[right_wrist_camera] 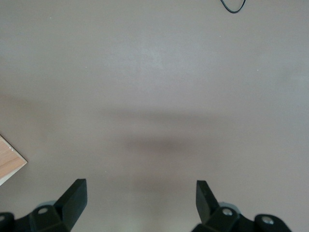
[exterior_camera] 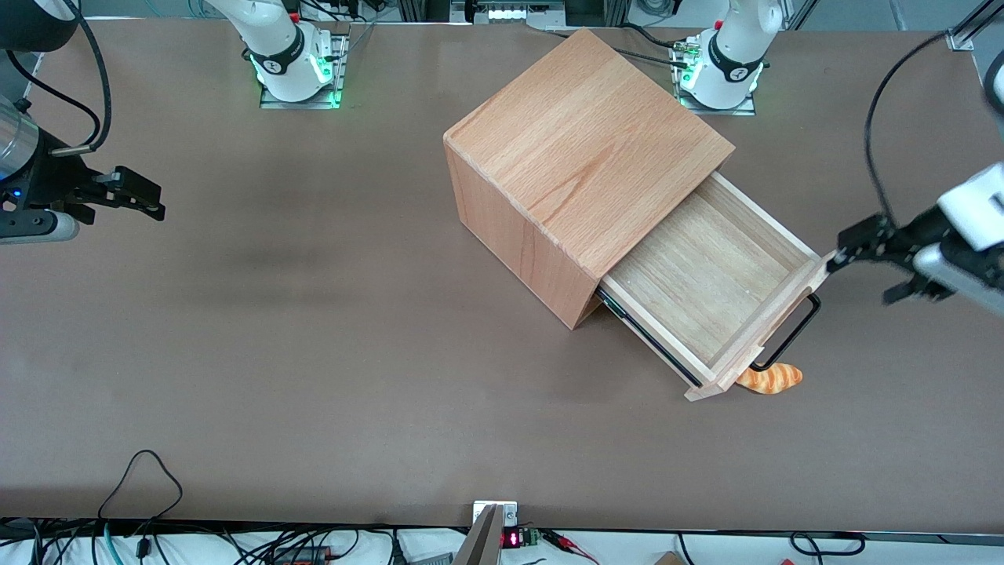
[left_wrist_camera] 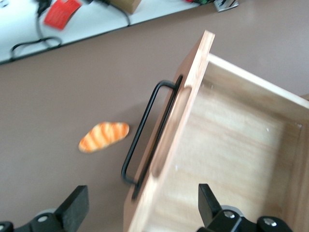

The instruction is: Open top drawer with left arm

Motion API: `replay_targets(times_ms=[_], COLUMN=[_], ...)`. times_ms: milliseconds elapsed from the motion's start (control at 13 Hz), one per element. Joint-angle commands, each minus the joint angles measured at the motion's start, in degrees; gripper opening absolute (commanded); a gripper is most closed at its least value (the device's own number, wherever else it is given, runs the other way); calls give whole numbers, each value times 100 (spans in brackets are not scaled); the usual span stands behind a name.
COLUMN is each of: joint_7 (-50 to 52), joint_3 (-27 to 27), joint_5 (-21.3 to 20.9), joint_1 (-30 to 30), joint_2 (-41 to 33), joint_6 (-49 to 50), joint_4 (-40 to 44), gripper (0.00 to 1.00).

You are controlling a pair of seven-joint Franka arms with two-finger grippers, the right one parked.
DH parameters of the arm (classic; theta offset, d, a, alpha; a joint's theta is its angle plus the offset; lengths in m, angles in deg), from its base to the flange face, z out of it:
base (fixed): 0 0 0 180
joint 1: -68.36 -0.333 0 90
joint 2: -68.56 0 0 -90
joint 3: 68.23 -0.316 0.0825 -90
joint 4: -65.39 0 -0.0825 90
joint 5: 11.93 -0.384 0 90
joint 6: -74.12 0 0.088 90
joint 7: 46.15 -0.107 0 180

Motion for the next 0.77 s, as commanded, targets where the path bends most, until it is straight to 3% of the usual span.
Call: replay_targets(times_ms=[0,154,308,692], joint_7=[1004,1420,1797,2054], joint_3=[-182,-200,-209,-200], joint_5=[-505,-1233,-1595,-1650], joint_1=[115,255,273,300], joint_2=[-804,-1174,-1359,-1360], joint_6=[847,1166,1176,1115], joint_4=[-374,-488,-646,-665], gripper=[100,100,100,100])
